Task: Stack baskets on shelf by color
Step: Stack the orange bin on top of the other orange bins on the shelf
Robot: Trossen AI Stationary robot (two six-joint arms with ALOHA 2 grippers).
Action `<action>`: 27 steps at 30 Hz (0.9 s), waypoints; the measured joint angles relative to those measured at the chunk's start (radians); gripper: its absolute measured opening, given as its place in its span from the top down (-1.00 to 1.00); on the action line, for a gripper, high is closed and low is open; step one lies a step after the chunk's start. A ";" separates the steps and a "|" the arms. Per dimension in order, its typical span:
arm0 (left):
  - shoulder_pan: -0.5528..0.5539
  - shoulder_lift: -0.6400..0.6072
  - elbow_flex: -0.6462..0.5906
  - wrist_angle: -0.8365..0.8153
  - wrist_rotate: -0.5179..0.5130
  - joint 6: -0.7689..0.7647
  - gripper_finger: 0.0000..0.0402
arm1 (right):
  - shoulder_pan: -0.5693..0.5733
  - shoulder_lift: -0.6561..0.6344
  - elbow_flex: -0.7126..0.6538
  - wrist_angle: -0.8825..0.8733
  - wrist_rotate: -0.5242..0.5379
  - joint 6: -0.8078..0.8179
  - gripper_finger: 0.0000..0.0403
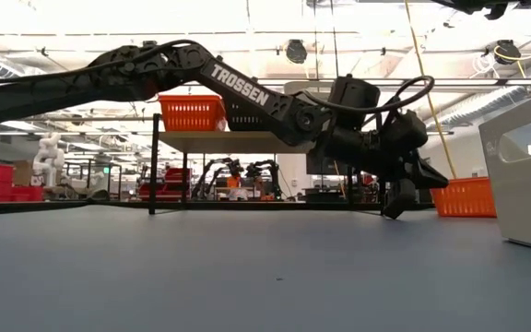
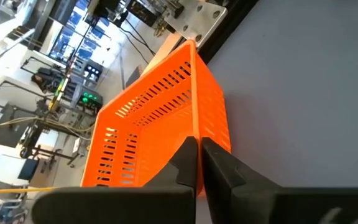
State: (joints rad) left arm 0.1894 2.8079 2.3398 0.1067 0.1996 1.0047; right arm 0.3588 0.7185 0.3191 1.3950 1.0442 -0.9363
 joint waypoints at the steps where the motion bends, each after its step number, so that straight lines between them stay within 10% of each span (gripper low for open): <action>1: -0.002 0.000 0.000 0.001 -0.001 -0.002 0.94 | 0.000 0.000 0.000 0.000 0.000 -0.002 0.46; 27: -0.097 -0.133 -0.006 -0.311 -0.021 0.007 0.81 | 0.003 0.002 0.000 -0.009 0.007 -0.002 0.46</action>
State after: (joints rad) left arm 0.0929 2.6751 2.3333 -0.2046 0.1788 1.0119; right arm 0.3618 0.7204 0.3191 1.3861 1.0513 -0.9381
